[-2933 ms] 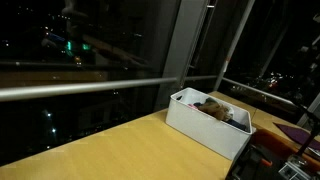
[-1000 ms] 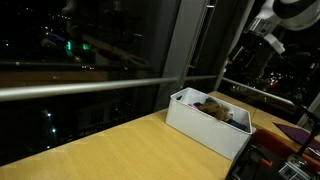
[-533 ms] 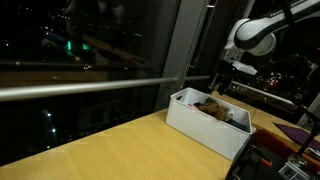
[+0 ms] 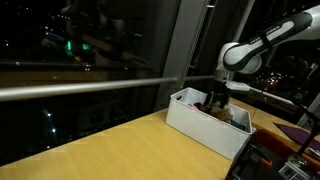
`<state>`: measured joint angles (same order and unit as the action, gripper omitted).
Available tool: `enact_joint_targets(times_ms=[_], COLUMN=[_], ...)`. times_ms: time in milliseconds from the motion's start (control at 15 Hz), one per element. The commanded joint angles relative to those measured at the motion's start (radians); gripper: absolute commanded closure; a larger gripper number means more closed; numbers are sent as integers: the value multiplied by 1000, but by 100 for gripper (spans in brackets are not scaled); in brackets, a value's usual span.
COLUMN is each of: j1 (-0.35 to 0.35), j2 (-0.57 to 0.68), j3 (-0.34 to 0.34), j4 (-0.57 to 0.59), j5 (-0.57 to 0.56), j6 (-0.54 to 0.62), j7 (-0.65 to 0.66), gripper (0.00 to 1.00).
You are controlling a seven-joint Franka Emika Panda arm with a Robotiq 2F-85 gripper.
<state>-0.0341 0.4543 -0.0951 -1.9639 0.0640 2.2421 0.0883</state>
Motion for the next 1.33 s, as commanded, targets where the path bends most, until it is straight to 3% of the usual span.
enact_joint_targets(times_ms=[0,133,467,800,1067,1267], j1=[-22,-29,-44,-50,-25,15], j2=[21,17,-41,-190,-326,-354], j3=[-6,-4,5,31,54,87], j4=[18,16,-8,-24,13,110], j5=[-21,-19,1,31,24,13], j6=[1,1,-4,-51,-153,-261], j7=[3,1,-23,-89,-116,-107], gripper=[26,29,66,99,99,97])
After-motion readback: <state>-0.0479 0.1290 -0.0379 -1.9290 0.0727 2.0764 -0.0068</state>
